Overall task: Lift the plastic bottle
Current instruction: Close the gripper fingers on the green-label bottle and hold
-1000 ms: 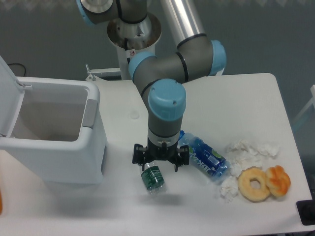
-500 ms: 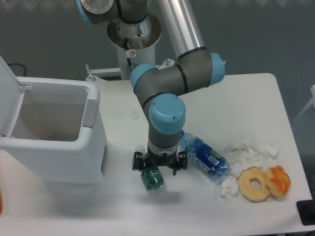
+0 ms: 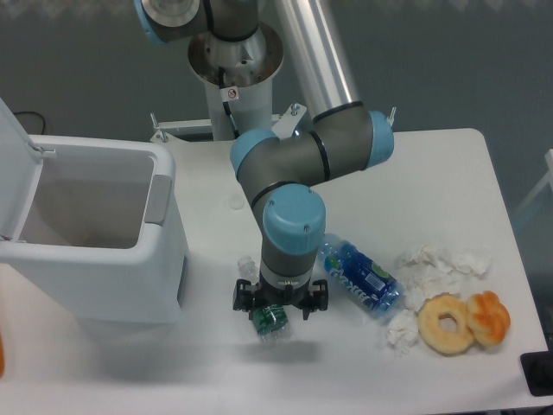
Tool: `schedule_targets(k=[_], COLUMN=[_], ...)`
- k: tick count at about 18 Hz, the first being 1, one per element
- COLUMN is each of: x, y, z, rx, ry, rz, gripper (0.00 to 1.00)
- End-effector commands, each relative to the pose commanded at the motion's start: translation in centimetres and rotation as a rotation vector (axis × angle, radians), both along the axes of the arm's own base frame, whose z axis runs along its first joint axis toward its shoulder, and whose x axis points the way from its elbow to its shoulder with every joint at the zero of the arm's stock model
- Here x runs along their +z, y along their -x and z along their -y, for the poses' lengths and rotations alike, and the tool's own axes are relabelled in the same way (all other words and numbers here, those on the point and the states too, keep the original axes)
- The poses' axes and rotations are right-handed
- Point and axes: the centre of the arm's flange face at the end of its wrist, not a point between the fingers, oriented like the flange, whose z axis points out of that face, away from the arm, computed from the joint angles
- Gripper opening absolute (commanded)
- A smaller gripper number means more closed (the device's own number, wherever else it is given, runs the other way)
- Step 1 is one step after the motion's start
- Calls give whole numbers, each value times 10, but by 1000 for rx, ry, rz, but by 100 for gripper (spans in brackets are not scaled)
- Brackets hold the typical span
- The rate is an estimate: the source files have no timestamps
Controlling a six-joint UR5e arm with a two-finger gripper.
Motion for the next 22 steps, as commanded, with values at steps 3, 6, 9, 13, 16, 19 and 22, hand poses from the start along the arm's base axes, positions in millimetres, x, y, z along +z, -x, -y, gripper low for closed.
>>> schedule_targets(k=[3,6,9,13,16,19,22], x=[-6,-10,-18,-24,-28,-29,-39], y=[-2,-2,0,1,3,3,5], z=[-3,-3,-6,-7,-8,-8,-8], rx=[-3,-3,-4,-3,-1,3,16], ry=[6,11,17,24,20,20,32], rz=[5,9,13,20,16,16,25], gripper=[100,100,100,100,100,100,100])
